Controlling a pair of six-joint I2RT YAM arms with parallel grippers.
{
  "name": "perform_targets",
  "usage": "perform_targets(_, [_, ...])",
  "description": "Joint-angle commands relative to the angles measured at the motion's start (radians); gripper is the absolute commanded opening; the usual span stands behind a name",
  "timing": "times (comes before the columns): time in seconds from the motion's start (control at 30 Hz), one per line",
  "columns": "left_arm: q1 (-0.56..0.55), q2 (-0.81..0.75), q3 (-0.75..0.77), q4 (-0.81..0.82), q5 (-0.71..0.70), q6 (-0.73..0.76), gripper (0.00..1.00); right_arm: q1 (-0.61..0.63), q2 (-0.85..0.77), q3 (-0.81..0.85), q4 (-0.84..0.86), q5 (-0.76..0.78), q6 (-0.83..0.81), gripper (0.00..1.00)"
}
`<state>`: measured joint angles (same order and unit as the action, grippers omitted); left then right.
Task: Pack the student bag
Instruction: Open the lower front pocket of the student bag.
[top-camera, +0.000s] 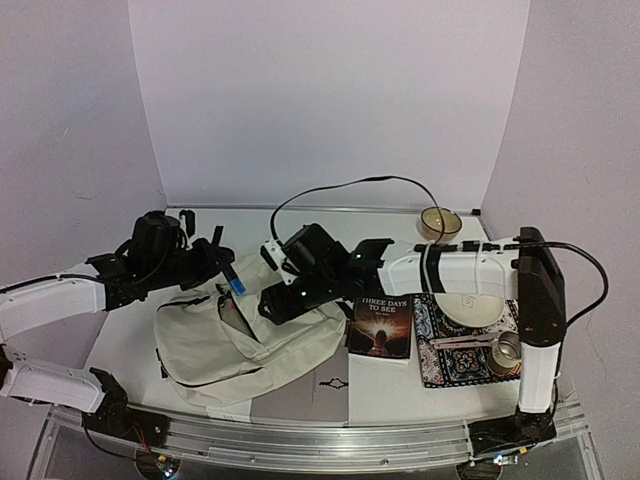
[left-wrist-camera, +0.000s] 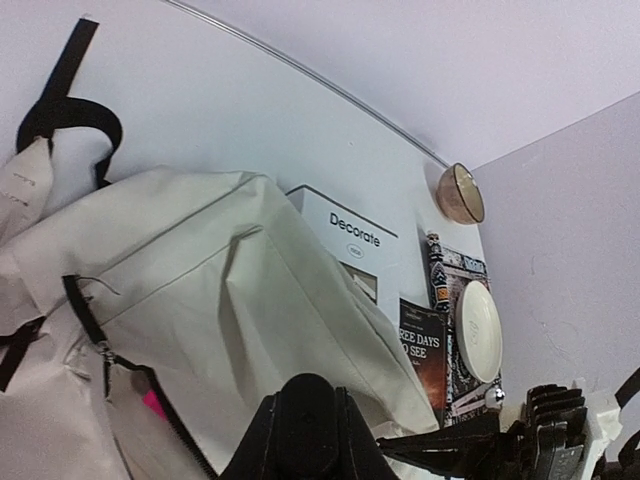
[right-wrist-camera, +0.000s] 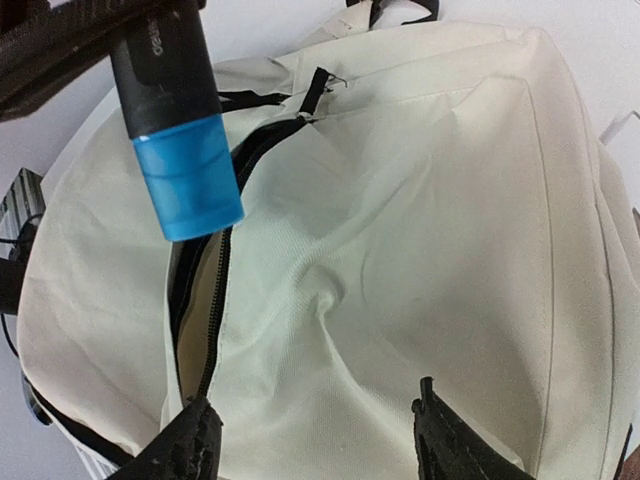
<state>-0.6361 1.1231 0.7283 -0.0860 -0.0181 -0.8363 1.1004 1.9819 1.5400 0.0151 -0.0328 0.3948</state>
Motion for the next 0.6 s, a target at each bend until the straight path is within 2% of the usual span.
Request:
perform_targets(0.0, [0.058,-0.061,-0.033,-0.091,0.014,0.028,0.10,0.005,0.079,0.107,-0.015,-0.019,-0.030,0.70])
perform_targets(0.13, [0.081,-0.073,-0.064,-0.113,0.053,0.019,0.10,0.005,0.150,0.175,-0.015,-0.036,-0.036,0.74])
perform_targets(0.23, [0.088,-0.077,-0.082,-0.119,0.076,0.009,0.11,0.005,0.194,0.221,-0.015,-0.015,-0.044,0.71])
perform_targets(0.3, [0.090,-0.075,-0.090,-0.119,0.098,0.001,0.11,0.004,0.208,0.237,-0.015,-0.010,-0.046,0.61])
perform_targets(0.53, [0.090,-0.070,-0.114,-0.110,0.164,-0.038,0.12,0.005,0.162,0.226,-0.038,-0.008,-0.065,0.02])
perform_targets(0.57, [0.090,-0.066,-0.119,-0.103,0.180,-0.043,0.12,0.005,0.149,0.222,-0.038,-0.005,-0.067,0.00])
